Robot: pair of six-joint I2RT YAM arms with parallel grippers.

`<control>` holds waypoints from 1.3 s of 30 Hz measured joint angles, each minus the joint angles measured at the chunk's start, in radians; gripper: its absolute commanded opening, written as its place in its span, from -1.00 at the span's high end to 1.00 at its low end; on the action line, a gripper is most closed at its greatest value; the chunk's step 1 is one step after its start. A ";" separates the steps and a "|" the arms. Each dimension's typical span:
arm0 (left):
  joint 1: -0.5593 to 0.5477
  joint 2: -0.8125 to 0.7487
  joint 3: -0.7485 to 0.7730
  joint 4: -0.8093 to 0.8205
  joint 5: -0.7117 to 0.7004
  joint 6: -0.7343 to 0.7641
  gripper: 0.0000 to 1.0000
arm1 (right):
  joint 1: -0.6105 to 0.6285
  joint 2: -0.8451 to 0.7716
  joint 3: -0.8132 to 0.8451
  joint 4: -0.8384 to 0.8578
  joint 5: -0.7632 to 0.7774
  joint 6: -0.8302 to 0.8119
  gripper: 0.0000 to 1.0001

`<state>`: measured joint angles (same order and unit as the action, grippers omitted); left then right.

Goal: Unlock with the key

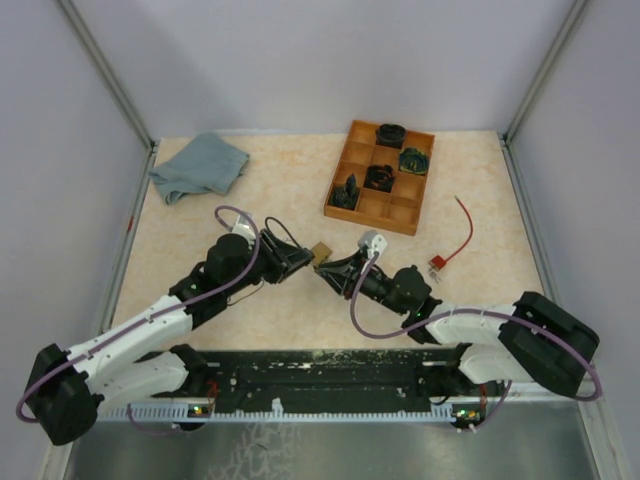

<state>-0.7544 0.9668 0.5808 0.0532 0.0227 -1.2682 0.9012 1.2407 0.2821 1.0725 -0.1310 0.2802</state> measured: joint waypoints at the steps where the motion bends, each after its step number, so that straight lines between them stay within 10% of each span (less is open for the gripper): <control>1: 0.000 0.000 0.000 0.000 0.002 0.000 1.00 | 0.000 0.004 0.000 0.004 -0.001 0.000 0.69; 9: 0.009 0.004 -0.004 0.001 0.010 0.000 1.00 | 0.000 0.050 0.000 0.050 -0.010 0.001 1.00; 39: -0.049 0.045 0.022 0.063 -0.042 0.098 1.00 | -0.124 -0.002 0.085 -0.113 -0.249 -0.037 1.00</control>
<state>-0.8036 1.0119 0.6025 0.1158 -0.0189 -1.1702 0.7776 1.2385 0.3676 0.9600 -0.3805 0.2432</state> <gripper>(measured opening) 0.427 0.006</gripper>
